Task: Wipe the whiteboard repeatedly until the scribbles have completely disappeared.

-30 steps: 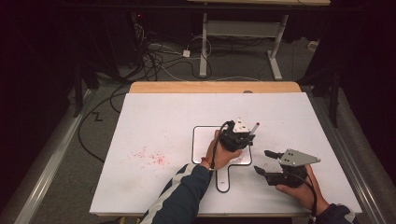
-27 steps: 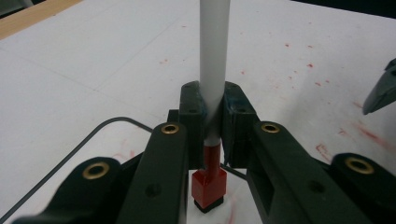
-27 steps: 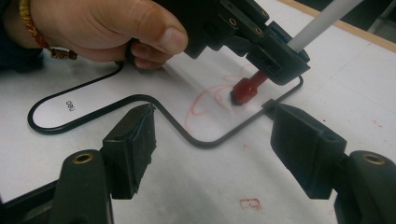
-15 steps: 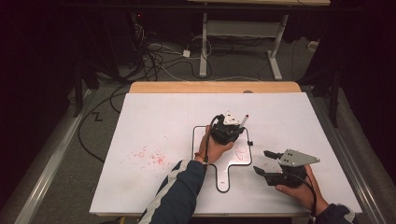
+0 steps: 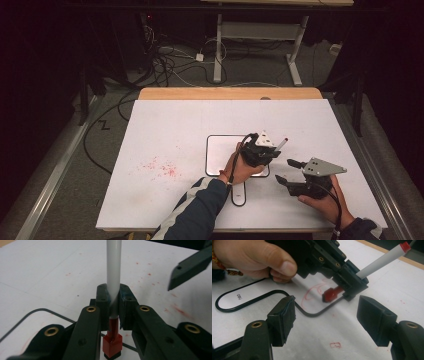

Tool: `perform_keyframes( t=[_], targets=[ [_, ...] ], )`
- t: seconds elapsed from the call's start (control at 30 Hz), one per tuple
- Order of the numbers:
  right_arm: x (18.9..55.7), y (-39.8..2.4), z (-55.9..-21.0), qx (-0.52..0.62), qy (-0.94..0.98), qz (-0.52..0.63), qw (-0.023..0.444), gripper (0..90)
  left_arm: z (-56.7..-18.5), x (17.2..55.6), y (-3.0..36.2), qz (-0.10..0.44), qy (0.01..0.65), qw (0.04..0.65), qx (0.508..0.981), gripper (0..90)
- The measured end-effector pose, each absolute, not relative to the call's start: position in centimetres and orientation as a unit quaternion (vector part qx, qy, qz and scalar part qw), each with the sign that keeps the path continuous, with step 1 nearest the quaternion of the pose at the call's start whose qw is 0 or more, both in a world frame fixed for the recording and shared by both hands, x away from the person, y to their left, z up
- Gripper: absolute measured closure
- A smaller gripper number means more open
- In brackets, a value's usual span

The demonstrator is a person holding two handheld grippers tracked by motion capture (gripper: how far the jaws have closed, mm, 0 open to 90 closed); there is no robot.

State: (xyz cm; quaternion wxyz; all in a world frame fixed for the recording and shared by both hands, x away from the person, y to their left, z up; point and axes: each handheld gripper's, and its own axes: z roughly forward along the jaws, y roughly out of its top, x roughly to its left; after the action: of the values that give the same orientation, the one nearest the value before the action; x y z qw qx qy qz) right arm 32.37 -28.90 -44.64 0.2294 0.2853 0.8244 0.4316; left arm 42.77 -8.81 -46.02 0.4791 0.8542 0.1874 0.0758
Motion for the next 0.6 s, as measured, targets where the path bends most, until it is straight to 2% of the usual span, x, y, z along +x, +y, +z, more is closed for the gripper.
perform_keyframes(
  t=[0.2,0.27,0.5,0.6],
  targets=[
    [32.3,-28.8,-44.7,0.281,0.827,0.429,0.229,31.9,-46.1,44.3,-6.9,0.09,0.223,0.474,0.847,78.8],
    [32.3,-28.7,-44.7,0.28,0.828,0.43,0.228,31.9,-46.2,44.5,-6.6,0.077,0.233,0.479,0.843,78.8],
    [32.4,-28.8,-44.7,0.285,0.826,0.429,0.23,31.9,-46.4,41.6,-8.8,0.07,0.177,0.47,0.862,78.8],
    [32.3,-28.8,-44.7,0.283,0.827,0.427,0.231,31.9,-46.3,41.7,-8.9,0.08,0.175,0.466,0.864,78.8]
  ],
)
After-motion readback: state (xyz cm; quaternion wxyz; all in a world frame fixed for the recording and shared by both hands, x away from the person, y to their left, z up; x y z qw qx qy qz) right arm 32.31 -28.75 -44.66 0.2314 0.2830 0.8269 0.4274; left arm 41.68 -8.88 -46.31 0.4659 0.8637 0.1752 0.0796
